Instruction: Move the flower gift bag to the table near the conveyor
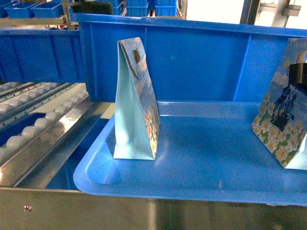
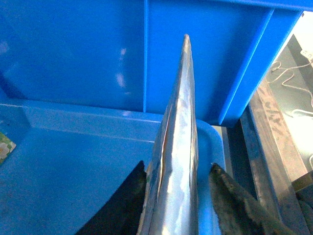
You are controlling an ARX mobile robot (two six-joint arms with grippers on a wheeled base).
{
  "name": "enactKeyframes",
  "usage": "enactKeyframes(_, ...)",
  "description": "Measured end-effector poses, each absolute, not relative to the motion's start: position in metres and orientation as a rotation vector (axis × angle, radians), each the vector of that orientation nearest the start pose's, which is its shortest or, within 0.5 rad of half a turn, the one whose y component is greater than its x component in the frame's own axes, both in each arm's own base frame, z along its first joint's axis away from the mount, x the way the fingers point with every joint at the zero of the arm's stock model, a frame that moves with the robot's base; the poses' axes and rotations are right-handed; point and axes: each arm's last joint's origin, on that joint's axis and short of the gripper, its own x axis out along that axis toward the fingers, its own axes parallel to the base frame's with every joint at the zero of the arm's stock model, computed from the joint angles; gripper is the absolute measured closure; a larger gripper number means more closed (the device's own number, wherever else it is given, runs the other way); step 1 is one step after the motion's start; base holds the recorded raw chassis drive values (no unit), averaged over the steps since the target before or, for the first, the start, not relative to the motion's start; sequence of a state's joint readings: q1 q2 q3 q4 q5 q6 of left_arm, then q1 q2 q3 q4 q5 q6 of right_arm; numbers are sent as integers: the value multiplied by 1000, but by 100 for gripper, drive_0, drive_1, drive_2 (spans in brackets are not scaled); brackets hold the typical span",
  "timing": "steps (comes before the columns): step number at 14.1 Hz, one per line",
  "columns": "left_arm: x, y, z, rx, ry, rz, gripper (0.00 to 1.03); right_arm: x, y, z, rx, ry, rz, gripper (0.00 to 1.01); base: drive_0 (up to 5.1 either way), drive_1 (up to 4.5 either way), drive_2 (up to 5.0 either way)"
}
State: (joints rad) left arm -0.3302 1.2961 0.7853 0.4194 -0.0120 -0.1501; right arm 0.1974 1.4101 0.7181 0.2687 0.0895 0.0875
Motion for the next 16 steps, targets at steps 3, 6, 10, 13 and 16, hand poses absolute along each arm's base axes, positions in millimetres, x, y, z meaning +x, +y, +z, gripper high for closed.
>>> enactKeyframes(3,272,-93,281,-133,114,-310,5,286,58,213,25,395,99,93,0,0,0)
enactKeyframes(6,272,-93,281,-133,114,-310,5,272,56,212,28,339,95,99,0,0,0)
enactKeyframes(10,272,-93,281,-133,114,-310,5,239,39,253,47,175,76,99,0,0,0)
enactKeyframes(13,272,-93,281,-133,114,-310,5,209,23,273,48,97,74,99,0,0,0)
enactKeyframes(16,272,-93,281,-133,114,-310,5,175,7,283,48,34,74,99,0,0,0)
